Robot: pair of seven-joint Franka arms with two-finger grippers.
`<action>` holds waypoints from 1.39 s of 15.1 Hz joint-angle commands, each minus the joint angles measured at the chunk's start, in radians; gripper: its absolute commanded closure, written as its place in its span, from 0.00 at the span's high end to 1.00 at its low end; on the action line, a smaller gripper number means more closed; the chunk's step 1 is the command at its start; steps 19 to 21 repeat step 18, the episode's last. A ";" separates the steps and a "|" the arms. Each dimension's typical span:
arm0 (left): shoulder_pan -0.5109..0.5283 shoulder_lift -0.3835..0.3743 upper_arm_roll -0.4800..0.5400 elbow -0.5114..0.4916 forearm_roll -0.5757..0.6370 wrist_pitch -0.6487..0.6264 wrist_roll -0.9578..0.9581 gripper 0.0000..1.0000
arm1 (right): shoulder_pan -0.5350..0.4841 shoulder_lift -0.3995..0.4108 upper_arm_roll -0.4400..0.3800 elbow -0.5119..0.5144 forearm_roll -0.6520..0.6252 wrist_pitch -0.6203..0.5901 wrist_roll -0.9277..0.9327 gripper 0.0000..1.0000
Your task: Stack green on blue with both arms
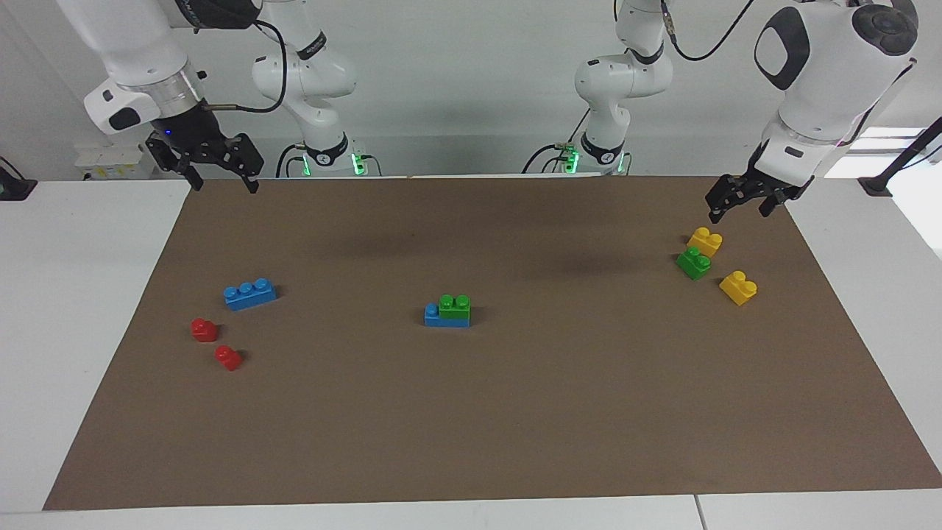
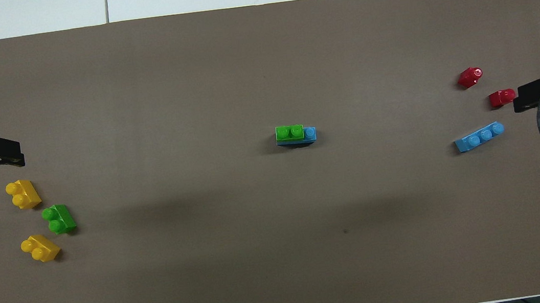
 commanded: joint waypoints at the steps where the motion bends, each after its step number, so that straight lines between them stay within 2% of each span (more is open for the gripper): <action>1: 0.001 -0.005 0.010 0.012 -0.062 -0.033 0.018 1.00 | -0.015 0.005 0.007 0.009 -0.016 -0.019 -0.026 1.00; 21: -0.003 -0.018 0.005 0.023 -0.067 -0.020 0.007 1.00 | -0.009 -0.001 0.012 0.004 -0.044 -0.031 -0.020 1.00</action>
